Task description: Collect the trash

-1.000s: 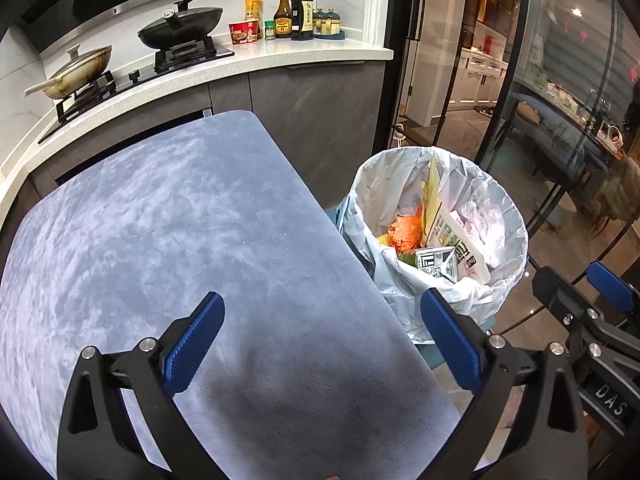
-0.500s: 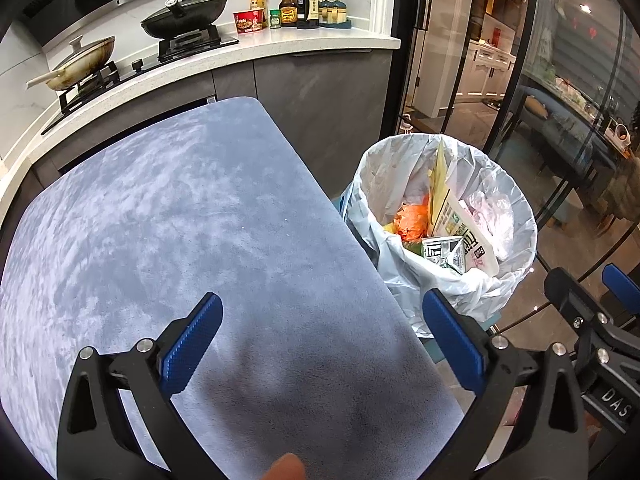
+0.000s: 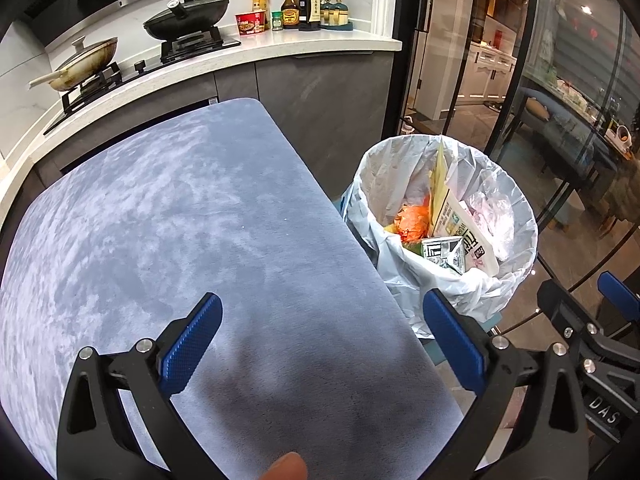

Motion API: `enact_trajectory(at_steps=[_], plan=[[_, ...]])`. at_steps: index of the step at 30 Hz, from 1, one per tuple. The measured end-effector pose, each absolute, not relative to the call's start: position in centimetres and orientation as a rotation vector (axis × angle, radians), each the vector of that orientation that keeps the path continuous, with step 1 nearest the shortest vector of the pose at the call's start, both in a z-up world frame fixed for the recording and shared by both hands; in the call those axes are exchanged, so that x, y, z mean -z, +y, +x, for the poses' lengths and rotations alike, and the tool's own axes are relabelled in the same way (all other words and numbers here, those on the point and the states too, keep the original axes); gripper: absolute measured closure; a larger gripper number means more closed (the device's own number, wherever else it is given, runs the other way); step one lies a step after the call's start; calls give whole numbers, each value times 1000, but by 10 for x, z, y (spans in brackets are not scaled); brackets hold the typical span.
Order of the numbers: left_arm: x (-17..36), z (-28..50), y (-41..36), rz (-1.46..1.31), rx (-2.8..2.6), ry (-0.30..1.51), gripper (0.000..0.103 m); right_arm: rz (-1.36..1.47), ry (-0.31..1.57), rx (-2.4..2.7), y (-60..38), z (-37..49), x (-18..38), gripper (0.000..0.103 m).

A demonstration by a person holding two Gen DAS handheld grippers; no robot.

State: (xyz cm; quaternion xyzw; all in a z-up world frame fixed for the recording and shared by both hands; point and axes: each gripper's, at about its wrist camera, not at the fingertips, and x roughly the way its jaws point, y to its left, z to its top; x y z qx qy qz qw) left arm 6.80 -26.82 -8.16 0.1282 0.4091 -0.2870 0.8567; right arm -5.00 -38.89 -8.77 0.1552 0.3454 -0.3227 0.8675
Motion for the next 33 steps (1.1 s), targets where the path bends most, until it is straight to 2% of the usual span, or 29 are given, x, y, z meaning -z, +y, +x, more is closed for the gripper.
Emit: enact_trajectory(at_steps=[33], plan=[[85,65,-266,281,576,854,7,324,734,673,-387,-52,92,6]])
